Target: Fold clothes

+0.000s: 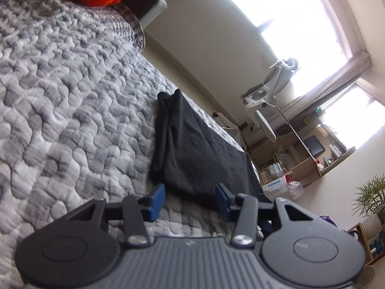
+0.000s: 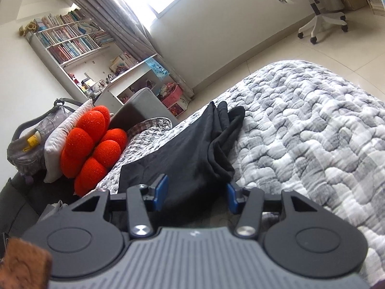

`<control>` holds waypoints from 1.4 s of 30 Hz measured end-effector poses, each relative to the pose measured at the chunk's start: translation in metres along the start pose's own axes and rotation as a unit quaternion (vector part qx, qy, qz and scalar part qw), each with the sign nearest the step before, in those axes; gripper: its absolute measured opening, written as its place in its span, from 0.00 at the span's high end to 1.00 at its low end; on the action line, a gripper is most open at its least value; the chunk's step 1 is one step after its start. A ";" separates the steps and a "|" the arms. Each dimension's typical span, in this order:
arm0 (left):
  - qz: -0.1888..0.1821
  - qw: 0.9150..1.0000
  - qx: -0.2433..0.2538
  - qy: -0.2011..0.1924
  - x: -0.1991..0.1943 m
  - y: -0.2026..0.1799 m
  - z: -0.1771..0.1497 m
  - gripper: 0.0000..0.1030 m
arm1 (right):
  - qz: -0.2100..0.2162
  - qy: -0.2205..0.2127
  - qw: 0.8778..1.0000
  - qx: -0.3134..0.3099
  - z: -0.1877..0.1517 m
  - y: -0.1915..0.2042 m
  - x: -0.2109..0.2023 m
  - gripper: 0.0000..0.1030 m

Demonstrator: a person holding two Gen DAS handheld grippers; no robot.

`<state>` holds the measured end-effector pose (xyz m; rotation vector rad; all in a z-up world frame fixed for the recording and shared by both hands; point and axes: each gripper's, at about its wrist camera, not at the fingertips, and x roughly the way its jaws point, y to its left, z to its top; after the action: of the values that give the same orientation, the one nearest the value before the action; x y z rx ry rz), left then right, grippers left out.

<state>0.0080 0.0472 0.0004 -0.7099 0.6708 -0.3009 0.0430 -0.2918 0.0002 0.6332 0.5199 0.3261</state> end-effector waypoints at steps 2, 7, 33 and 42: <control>0.000 1.000 -0.012 0.008 0.005 -0.001 -0.002 0.54 | -0.005 0.001 1.000 -0.014 -0.002 0.004 0.000 0.48; 0.006 1.000 -0.015 0.007 0.024 -0.010 -0.001 0.51 | -0.001 -0.004 1.000 0.002 -0.001 -0.001 0.000 0.57; 0.020 0.997 0.040 -0.057 0.055 -0.018 0.009 0.51 | -0.018 -0.010 0.999 0.035 0.011 -0.012 0.010 0.61; 0.018 0.997 0.047 -0.061 0.055 -0.015 0.008 0.56 | 0.020 0.002 0.999 0.050 0.015 -0.019 0.011 0.58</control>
<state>0.0537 0.0148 -0.0105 -0.6205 0.5490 -0.2512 0.0630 -0.3081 -0.0057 0.7406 0.5310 0.3410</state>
